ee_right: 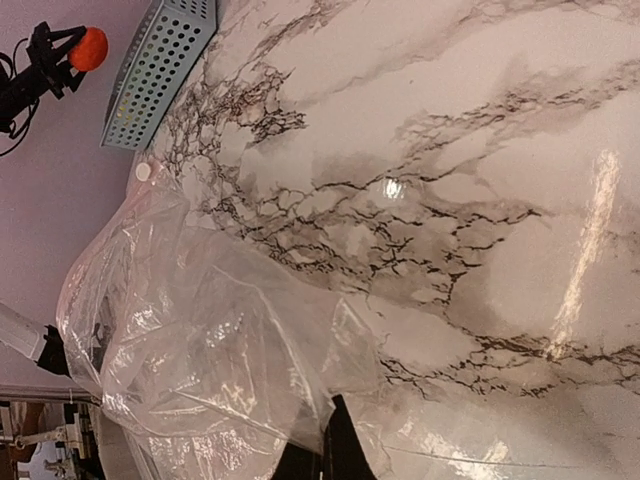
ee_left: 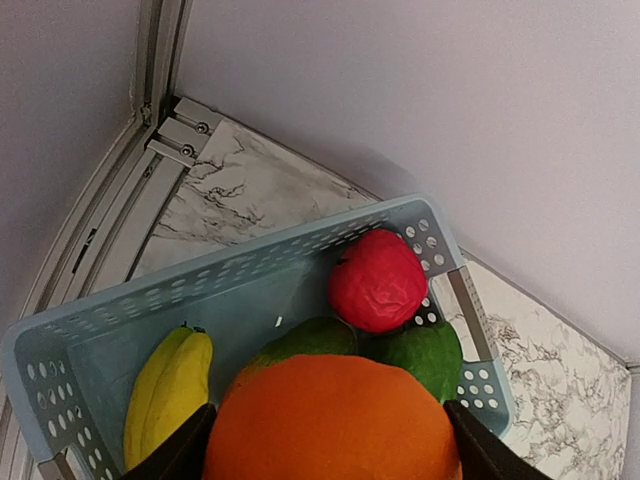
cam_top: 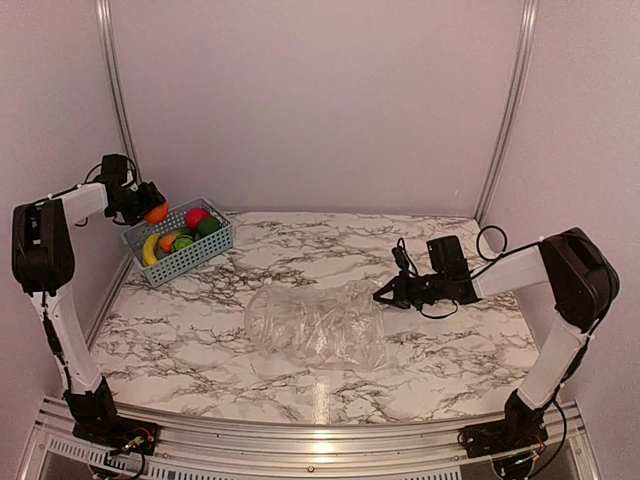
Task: Open the zip-top bag and remove the fake food
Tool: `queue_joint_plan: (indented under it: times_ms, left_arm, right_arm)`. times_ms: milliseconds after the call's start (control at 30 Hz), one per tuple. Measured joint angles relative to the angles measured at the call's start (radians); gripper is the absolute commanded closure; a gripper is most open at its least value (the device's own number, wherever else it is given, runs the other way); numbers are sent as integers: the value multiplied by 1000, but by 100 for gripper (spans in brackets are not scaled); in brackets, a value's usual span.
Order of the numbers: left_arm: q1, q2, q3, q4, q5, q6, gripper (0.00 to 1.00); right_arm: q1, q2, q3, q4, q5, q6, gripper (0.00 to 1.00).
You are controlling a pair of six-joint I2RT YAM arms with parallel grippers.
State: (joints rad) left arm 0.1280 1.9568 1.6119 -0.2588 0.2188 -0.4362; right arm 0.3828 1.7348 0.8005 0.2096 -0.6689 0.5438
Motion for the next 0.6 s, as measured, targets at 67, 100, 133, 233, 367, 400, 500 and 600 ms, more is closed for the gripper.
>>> queue_joint_plan:
  times_ms: [67, 100, 133, 233, 367, 400, 500, 600]
  left_arm:
    - [0, 53, 48, -8, -18, 15, 31]
    - [0, 75, 69, -10, -26, 22, 29]
    - [0, 97, 89, -12, -36, 29, 27]
    - [-1, 155, 148, -31, -54, 50, 19]
    - [-2, 215, 215, -63, -71, 74, 10]
    - [-2, 218, 217, -66, -72, 78, 7]
    - [-2, 216, 213, -70, -60, 88, 4]
    - [-2, 192, 177, -70, -40, 97, 2]
  right_arm:
    - [0, 0, 8, -1, 0, 0, 100]
    - [0, 0, 13, -2, 0, 0, 100]
    - [0, 0, 17, -3, 0, 0, 100]
    - [0, 0, 31, -8, 0, 0, 100]
    - [0, 0, 49, -14, -1, 0, 100]
    - [0, 0, 54, -16, -1, 0, 100]
    - [0, 0, 65, -17, -3, 0, 100]
    - [0, 0, 69, -16, -4, -3, 100]
